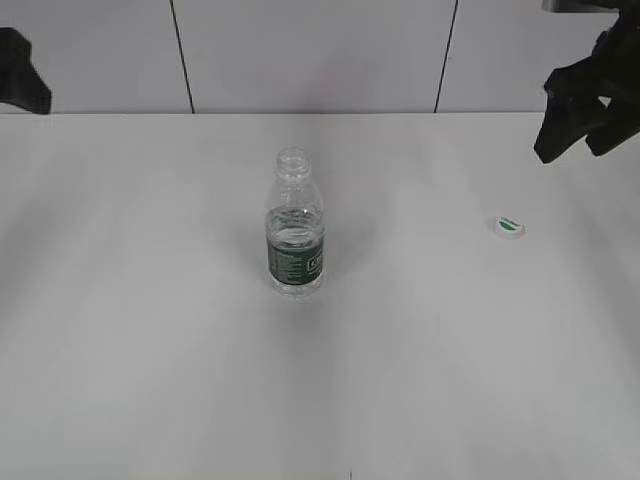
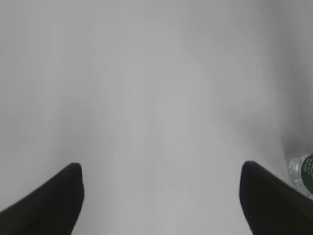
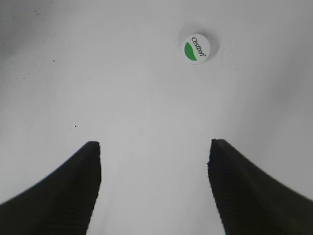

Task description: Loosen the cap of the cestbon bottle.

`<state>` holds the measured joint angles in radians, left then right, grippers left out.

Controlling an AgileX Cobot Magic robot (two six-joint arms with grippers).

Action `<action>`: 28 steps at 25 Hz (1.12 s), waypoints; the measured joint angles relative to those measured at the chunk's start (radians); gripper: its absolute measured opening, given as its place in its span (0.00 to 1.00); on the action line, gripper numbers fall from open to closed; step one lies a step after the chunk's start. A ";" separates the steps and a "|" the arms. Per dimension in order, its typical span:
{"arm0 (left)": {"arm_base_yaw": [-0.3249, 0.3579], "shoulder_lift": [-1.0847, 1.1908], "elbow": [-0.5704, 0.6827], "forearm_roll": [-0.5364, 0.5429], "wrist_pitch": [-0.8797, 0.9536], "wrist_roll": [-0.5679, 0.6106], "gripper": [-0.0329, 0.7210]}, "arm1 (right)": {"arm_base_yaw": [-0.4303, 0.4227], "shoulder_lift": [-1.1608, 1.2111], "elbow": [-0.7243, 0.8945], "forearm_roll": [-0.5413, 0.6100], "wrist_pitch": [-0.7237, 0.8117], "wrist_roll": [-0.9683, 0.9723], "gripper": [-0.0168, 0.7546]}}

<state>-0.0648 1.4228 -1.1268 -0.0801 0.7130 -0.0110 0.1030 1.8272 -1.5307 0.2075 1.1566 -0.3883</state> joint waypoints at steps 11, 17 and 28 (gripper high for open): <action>0.048 0.002 0.000 0.005 0.068 0.063 0.83 | 0.000 -0.025 0.000 -0.047 0.003 0.028 0.70; 0.048 -0.072 0.000 0.057 0.071 0.064 0.83 | 0.000 -0.025 0.000 -0.087 -0.012 0.058 0.70; 0.096 -0.101 -0.003 0.063 0.101 0.065 0.83 | -0.090 -0.026 0.000 -0.099 -0.037 0.105 0.70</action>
<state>0.0309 1.3219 -1.1298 -0.0170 0.8143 0.0541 0.0131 1.8011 -1.5307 0.1082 1.1192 -0.2835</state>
